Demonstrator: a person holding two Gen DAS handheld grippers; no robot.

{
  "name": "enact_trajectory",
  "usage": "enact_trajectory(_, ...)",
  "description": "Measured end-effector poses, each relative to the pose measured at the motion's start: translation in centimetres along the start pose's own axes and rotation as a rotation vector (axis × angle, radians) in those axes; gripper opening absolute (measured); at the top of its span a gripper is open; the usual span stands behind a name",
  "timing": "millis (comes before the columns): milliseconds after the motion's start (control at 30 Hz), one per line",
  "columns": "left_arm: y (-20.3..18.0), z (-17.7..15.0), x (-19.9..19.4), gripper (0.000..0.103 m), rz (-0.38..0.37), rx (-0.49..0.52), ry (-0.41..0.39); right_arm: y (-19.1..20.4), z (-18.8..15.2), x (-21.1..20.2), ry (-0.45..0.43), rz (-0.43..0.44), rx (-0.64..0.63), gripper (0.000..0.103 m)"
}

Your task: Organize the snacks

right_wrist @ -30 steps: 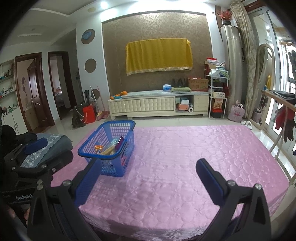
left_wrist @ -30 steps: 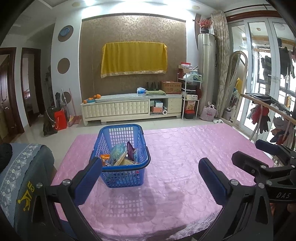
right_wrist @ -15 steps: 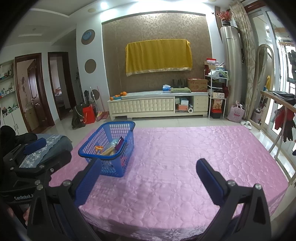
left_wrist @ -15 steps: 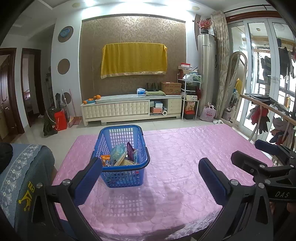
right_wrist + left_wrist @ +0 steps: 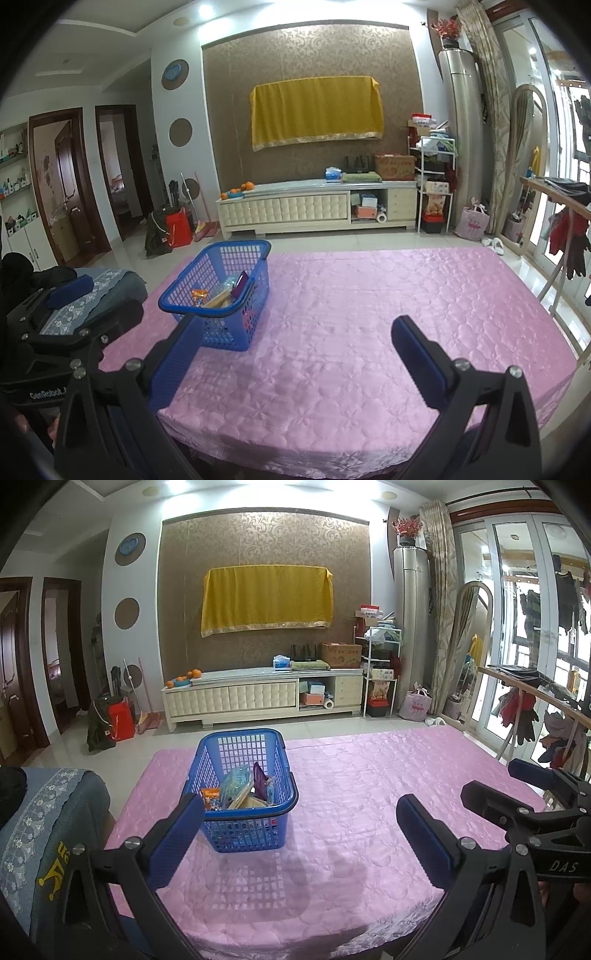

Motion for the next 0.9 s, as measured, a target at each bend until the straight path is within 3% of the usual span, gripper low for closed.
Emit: enact_trajectory(900, 0.26, 0.26, -0.66, 0.103, 0.006, -0.012, 0.002, 0.60, 0.41, -0.61, -0.016, -0.002, -0.010, 0.103)
Point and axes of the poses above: each gripper's, at about its wrist camera, not at the fingertips, and x roughly the way its jaws point, y to its left, z to its top, the point moved 4 cm from there along x, roughly the way its jaws point, and after that the axes turned 12 degrees about z, right-handed, at the moved point
